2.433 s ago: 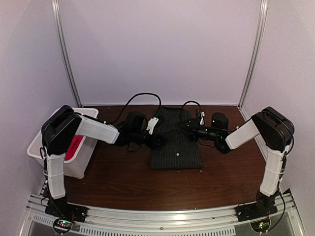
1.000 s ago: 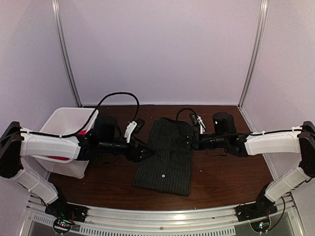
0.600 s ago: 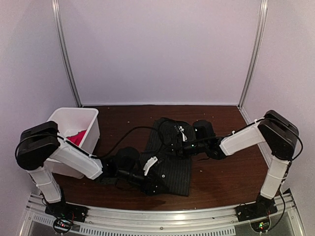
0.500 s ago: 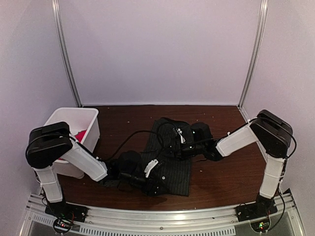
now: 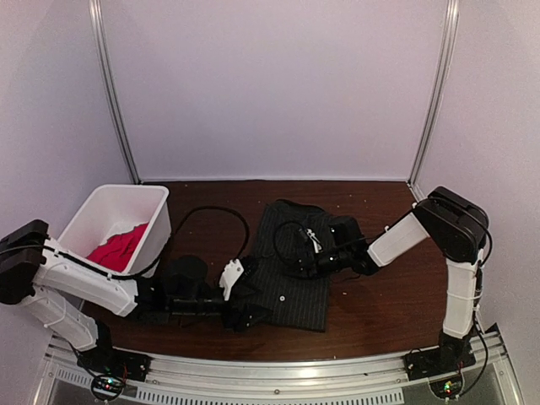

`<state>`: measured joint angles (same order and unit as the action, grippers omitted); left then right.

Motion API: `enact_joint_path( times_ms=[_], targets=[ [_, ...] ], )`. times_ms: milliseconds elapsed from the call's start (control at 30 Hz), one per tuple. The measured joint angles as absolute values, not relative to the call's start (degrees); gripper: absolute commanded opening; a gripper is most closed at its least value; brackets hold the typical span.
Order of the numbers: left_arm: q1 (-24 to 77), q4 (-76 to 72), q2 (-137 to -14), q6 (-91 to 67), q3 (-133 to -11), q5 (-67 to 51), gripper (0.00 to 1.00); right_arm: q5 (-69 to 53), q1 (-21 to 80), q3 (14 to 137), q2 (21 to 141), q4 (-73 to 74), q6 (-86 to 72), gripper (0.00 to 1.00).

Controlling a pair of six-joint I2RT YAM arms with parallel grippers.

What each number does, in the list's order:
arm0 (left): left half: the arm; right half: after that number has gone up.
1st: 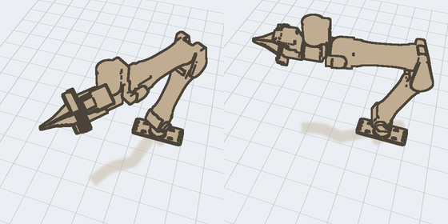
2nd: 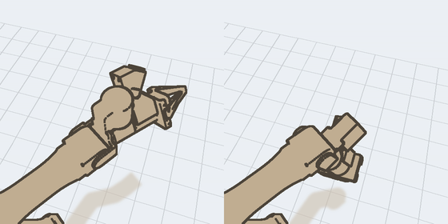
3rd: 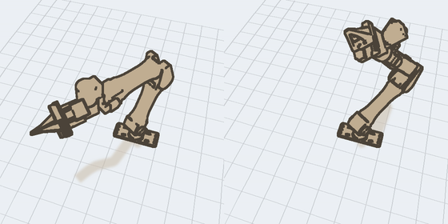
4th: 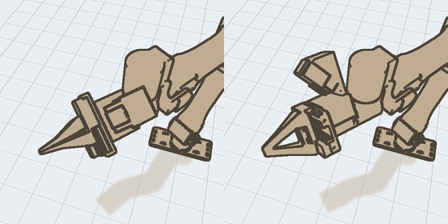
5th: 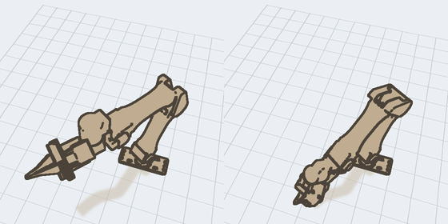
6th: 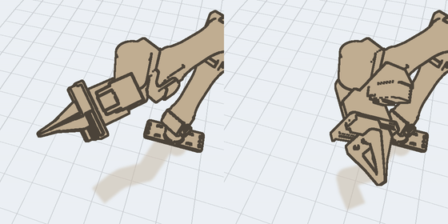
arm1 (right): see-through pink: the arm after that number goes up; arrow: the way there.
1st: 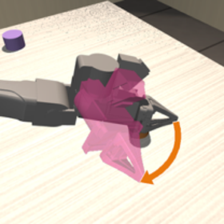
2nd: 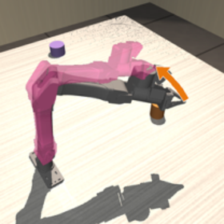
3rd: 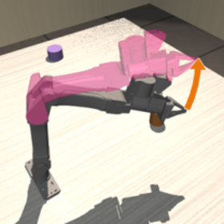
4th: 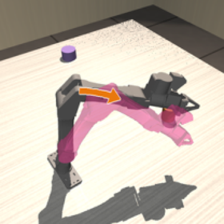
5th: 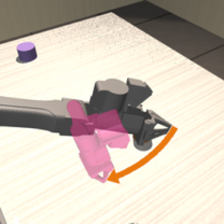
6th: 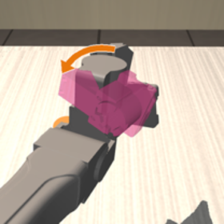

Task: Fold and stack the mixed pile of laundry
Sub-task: Smooth out the 2/3-rectangle-folded shirt at the center of the board, then pick up the 2/3-rectangle-folded shirt from the corner of the board.

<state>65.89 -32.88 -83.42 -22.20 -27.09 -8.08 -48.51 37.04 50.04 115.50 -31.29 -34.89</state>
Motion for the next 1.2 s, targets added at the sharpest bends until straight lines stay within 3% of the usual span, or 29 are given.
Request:
enact_joint_path(
  times_ms=[267, 567, 767, 1200],
  targets=[
    [72.97, -19.33, -74.56, -0.58, -27.29, 17.02, 0.74, -49.06, 36.84, 50.59, 114.61, -26.74, -27.16, 0.36],
    [88.07, -13.02, -89.73, 16.1, -31.64, 37.71, 0.65, -49.74, 36.82, 49.12, 113.99, -26.85, -24.53, 0.36],
    [90.83, -13.06, -99.72, 21.41, -37.23, 45.28, 0.61, -50.43, 36.82, 49.1, 113.97, -26.48, -23.62, 0.36],
    [89.21, -26.68, -108.55, 34.57, -38.46, 51.09, 0.32, -50.78, 37.41, 49.08, 113.95, -26.2, -22.52, 0.35]
  ],
)
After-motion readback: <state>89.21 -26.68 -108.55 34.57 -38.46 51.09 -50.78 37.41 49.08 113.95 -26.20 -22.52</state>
